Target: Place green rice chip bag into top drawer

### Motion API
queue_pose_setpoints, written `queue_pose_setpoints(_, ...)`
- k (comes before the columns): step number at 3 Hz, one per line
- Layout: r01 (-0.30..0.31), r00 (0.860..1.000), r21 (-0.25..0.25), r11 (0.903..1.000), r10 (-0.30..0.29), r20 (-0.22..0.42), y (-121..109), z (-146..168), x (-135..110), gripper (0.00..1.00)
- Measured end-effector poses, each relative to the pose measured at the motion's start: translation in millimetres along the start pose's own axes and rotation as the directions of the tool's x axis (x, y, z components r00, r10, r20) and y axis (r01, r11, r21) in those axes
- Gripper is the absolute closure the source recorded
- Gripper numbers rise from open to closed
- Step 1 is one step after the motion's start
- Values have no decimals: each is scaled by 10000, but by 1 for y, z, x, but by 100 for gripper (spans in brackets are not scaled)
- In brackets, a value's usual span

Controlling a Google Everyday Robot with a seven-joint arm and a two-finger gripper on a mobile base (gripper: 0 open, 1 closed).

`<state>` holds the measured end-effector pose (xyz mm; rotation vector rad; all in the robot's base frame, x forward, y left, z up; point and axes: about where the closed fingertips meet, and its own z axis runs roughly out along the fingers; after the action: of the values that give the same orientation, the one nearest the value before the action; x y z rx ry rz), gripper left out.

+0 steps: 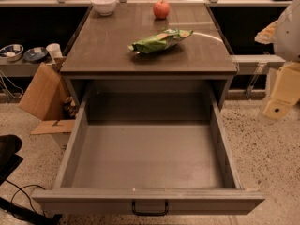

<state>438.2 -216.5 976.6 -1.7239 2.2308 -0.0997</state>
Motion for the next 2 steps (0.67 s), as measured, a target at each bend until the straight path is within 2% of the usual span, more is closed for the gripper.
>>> queue_pose_setpoints(2, 26, 10000, 191, 9998, -28, 96, 0, 2, -5, 0)
